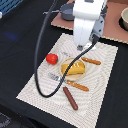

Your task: Interact with the objects in diverse but meaningful ways.

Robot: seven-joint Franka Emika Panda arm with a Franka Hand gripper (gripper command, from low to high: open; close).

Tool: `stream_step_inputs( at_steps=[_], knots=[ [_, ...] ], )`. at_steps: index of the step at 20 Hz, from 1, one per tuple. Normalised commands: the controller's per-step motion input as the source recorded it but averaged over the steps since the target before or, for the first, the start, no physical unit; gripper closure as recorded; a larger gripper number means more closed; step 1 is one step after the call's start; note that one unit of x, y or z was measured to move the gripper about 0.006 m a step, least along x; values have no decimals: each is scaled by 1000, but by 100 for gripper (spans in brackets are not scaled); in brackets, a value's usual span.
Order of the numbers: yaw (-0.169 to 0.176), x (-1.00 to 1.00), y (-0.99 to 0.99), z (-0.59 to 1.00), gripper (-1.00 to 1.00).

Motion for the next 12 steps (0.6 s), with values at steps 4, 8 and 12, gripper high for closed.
stream_step_inputs(
  at_steps=[4, 8, 12],
  knots=[
    [32, 299, -359, -61, -100],
    [51, 293, -239, -103, -100],
    [91, 290, -231, -206, -100]
  ],
)
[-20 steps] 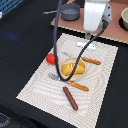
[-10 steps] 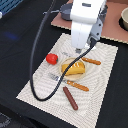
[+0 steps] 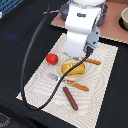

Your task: Interact with the objects in diverse but meaningful ways.

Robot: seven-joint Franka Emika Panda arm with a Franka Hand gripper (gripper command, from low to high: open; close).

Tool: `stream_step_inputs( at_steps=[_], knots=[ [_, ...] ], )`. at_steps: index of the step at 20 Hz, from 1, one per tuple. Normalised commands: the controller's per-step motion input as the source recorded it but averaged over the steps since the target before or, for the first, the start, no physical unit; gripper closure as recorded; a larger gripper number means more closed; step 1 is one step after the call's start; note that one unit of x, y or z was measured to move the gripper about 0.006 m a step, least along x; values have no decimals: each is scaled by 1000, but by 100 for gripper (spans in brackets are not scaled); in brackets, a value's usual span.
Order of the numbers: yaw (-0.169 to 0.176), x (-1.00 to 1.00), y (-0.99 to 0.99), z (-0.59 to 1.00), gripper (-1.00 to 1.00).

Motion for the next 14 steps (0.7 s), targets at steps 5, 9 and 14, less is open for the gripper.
stream_step_inputs(
  at_steps=[5, 9, 14],
  knots=[
    [124, 183, -331, -383, -100],
    [149, 148, -350, -367, -100],
    [100, 180, -419, -330, -100]
  ],
)
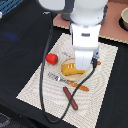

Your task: Interact with the objects in diverse but meaningful ways.

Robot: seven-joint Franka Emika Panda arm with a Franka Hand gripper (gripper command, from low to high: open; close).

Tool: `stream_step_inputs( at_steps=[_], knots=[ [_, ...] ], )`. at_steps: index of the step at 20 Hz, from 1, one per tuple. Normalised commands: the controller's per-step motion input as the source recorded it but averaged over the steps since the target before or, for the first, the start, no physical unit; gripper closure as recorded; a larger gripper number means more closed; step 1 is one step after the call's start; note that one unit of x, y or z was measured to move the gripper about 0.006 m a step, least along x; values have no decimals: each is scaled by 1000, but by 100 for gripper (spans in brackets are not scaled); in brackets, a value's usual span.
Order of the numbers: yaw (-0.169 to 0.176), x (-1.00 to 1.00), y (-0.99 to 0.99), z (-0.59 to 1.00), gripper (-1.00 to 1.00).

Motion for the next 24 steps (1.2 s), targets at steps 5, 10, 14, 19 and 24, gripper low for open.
stream_step_inputs(
  at_steps=[5, 10, 14, 19, 24],
  knots=[
    [57, 41, -141, -237, -100],
    [24, 3, 63, -31, -100],
    [9, -1, 184, -4, -100],
    [13, -1, 254, 9, -100],
    [15, -26, 177, -210, -100]
  ],
)
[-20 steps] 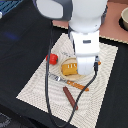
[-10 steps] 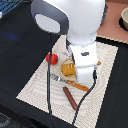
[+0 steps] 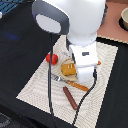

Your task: Interact with the objects in diverse but meaningful ways.

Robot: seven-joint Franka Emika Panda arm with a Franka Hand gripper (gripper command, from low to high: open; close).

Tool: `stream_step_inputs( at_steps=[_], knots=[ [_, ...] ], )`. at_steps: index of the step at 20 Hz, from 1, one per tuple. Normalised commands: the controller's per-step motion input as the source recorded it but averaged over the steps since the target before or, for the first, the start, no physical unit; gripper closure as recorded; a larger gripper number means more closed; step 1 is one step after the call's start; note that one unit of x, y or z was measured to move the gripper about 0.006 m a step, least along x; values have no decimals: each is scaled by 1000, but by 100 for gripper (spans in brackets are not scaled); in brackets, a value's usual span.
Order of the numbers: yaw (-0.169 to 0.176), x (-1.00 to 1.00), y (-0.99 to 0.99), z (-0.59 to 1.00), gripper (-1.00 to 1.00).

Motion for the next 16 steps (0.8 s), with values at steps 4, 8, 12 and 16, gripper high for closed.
stream_step_inputs(
  at_steps=[4, 8, 12, 16],
  knots=[
    [16, -29, 128, -194, -100],
    [19, -17, 89, -201, -100],
    [14, -29, 50, -170, -100],
    [19, -25, 38, -45, 100]
  ],
)
